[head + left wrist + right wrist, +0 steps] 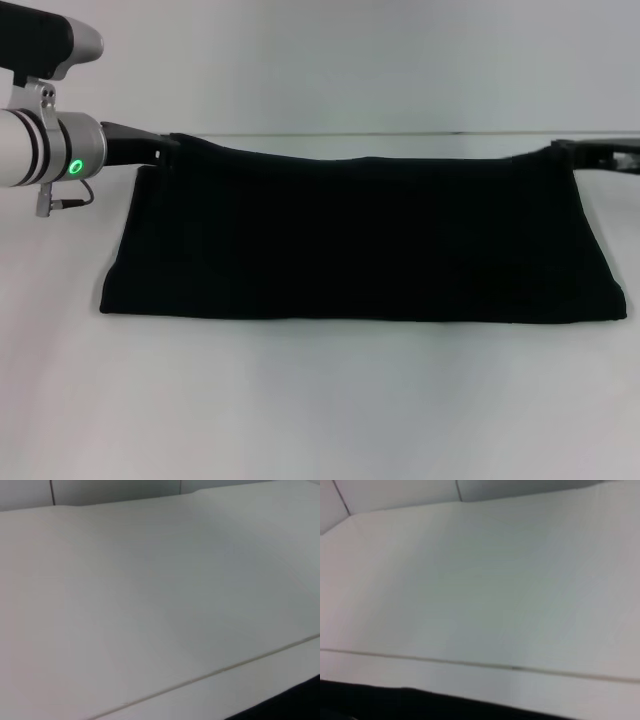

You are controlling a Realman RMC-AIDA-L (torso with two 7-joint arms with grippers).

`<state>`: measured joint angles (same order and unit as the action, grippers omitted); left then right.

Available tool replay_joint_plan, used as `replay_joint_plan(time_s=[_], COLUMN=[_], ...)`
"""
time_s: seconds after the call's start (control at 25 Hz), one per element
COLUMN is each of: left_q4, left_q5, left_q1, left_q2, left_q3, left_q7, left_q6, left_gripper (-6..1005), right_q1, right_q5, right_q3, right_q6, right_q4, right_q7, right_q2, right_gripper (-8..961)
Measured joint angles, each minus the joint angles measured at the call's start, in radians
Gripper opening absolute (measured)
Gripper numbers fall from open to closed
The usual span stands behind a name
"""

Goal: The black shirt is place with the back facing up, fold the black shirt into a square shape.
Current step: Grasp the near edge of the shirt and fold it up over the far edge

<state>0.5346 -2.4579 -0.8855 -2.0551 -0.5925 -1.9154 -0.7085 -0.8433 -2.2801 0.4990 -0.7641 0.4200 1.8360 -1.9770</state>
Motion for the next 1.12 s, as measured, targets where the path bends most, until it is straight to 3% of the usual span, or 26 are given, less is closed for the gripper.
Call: replay_joint_plan(time_s=[0.52,1.12], left_q4=[0.042,0.005], left_q5=[0.000,-0.001], left_q1=[-0.006,-0.013], left_q2=[0.003,-0.005], left_q3=[0.001,0.000], left_q7=[-0.022,-0.017], left_q6=[0.027,0.083], left_gripper=[60,97], right_q1=[-0.067,-0.067], right_q5=[-0.001,0.000], right_q3=[0.023,0.044], right_q6=[0.010,0.076], right_q4=[0.006,-0.020], right_q7=[0.019,0.026], right_q2=[0.047,0.036], right_gripper=[7,8])
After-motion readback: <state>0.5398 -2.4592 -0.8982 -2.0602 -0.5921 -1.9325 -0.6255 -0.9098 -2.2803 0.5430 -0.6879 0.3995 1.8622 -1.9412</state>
